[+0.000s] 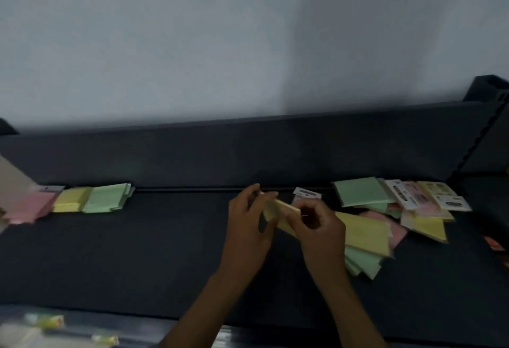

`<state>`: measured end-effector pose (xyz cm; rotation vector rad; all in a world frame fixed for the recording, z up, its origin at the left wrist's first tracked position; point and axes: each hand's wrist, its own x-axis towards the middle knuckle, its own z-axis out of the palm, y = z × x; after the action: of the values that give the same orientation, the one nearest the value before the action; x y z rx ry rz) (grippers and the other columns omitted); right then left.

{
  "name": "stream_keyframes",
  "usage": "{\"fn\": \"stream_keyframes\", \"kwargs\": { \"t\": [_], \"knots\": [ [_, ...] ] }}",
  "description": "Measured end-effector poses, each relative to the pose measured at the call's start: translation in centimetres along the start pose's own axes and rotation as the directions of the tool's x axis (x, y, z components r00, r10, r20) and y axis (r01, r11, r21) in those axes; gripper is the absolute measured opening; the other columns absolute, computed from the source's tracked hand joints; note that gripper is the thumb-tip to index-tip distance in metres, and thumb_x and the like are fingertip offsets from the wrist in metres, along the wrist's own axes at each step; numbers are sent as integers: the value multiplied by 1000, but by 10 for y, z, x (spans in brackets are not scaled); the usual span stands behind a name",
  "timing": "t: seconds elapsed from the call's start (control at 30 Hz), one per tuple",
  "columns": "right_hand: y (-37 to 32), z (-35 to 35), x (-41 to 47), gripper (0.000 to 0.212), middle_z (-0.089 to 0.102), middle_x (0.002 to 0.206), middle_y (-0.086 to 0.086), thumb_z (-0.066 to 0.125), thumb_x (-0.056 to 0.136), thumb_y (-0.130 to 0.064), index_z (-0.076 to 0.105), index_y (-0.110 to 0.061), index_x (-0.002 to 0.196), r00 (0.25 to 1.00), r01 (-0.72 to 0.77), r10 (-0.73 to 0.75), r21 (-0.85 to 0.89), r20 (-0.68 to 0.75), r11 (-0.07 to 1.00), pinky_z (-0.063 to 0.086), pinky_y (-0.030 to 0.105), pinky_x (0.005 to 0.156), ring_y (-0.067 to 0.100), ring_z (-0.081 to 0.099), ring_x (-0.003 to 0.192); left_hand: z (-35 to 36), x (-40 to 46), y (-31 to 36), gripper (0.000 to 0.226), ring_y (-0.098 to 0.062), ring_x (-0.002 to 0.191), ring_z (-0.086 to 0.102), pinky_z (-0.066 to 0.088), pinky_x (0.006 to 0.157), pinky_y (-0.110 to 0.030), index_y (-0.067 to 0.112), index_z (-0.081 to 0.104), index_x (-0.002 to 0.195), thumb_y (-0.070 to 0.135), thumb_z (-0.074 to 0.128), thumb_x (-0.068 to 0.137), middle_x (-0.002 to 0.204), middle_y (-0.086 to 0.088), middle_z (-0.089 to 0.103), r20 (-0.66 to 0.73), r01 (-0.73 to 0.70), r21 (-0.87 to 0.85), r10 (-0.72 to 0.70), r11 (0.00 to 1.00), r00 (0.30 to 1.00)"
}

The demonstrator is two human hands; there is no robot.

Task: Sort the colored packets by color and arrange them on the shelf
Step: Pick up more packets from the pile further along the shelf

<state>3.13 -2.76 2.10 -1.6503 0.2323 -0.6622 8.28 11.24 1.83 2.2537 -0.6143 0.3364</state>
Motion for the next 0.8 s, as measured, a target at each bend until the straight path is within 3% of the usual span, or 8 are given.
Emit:
{"fn": "stream_keyframes", "kwargs": {
  "t": [0.13,0.23,0.33,0.4,0.47,0.67,0.8],
  "knots": [
    [-12,26,-6,13,68,82,-12,79,84,-17,69,-25,82,994,35,-37,19,107,999,50,17,71,10,66,80,-23,-6,-19,35,-12,131,34,33,99,-12,34,65,118,28,79,87,145,8,39,-70,14,92,-8,996,998],
    [-16,49,-7,15,68,84,-10,81,83,-15,69,-24,84,983,33,-37,24,178,999,53,25,74,12,66,83,-44,-9,-29,22,-12,110,44,40,85,-15,29,69,111,27,75,90,122,9,50,-90,-70,123,81,990,993],
    [-15,78,-12,25,67,102,-7,83,81,-19,68,-29,99,985,16,-19,16,169,1000,54,32,84,11,65,98,-67,-12,-44,4,-9,91,49,40,74,-16,24,70,100,23,67,97,99,13,52,-120,-83,77,92,994,988],
    [-18,99,-17,41,63,116,-10,82,82,-25,63,-30,118,988,-39,33,34,153,999,52,24,88,5,62,108,-86,-16,-56,4,-9,83,55,41,70,-15,25,67,94,24,67,98,92,13,54,-164,-19,-42,12,999,986],
    [-23,123,-24,49,62,119,-14,79,86,-27,56,-29,130,978,-131,115,82,176,988,53,20,84,0,62,107,-106,-23,-69,10,-10,76,56,40,65,-14,29,61,89,28,67,97,84,12,55,-231,84,-137,-114,987,966],
    [-18,197,-58,17,72,103,-2,69,94,-30,62,-26,109,908,-303,275,43,316,952,58,31,77,12,70,90,-159,-56,-124,35,-21,62,60,52,57,-42,15,47,76,36,66,97,65,-5,56,-287,322,-359,-432,876,855],
    [-24,246,-80,14,74,96,10,64,98,-19,63,-15,111,836,-473,408,103,367,875,61,40,71,26,74,84,-198,-77,-159,21,-22,61,71,59,62,-45,12,54,91,28,68,96,70,-8,70,-278,365,-480,-533,797,799]
  ]
}}
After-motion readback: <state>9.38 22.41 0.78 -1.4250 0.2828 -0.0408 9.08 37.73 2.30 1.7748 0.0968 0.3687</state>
